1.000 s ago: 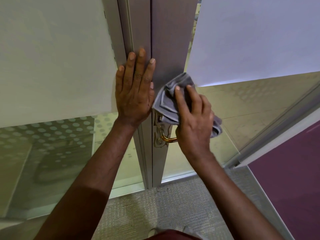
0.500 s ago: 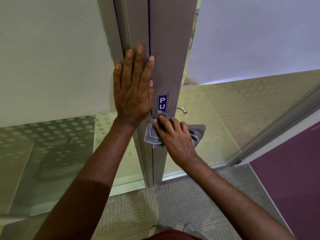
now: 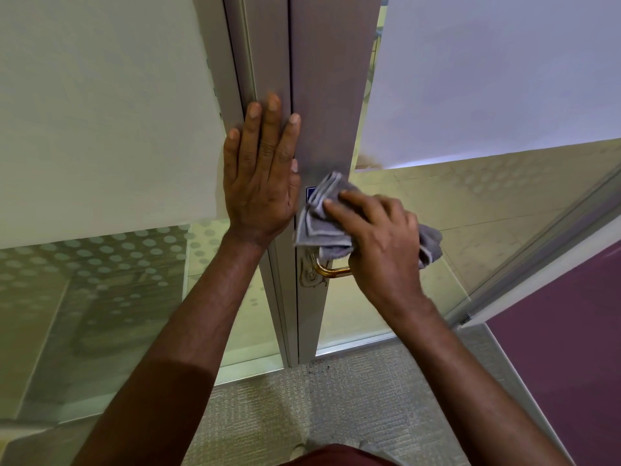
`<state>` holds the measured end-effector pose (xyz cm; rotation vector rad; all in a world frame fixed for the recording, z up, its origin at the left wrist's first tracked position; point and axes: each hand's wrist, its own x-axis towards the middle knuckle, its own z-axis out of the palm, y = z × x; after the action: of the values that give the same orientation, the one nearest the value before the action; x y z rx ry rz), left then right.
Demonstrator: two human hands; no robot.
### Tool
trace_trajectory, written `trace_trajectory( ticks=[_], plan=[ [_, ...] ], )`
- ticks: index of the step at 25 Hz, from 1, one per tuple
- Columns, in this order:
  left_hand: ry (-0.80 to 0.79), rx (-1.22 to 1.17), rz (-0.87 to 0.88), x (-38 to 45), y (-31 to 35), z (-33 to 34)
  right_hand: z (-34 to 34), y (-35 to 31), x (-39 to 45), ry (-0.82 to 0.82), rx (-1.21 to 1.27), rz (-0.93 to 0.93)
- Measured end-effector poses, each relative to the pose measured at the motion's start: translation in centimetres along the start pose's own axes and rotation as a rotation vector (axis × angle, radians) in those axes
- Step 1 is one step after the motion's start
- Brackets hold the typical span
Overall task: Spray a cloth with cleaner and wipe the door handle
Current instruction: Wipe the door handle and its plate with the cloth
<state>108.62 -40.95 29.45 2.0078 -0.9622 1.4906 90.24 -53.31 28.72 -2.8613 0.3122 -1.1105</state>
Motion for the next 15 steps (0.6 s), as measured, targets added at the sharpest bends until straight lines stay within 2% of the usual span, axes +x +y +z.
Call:
trace_trajectory(
  ticks=[2, 6, 10, 11, 13, 15],
  plan=[
    [0.001, 0.001, -0.006, 0.0, 0.1, -0.1, 0.6, -0.3, 1.1, 0.019, -0.048, 0.056],
    [0.005, 0.0, -0.008, 0.0, 0.1, -0.1, 3.7, -1.3, -0.4, -0.199, -0.104, 0.026],
    [0.009, -0.005, -0.01, -0.1, 0.1, 0.0, 5.1, -1.2, -2.3, -0.628, -0.193, -0.048],
    [0.007, -0.006, -0.009, -0.1, 0.1, 0.0, 5.0, -1.0, -2.4, -0.662, -0.184, -0.048],
    [0.012, -0.001, -0.005, -0.2, 0.0, 0.1, 4.0, -0.4, -2.4, -0.566, -0.114, -0.03],
    [0.017, 0.0, 0.002, -0.1, -0.1, 0.2, 2.7, 0.2, -2.0, -0.285, -0.001, 0.027]
  ],
)
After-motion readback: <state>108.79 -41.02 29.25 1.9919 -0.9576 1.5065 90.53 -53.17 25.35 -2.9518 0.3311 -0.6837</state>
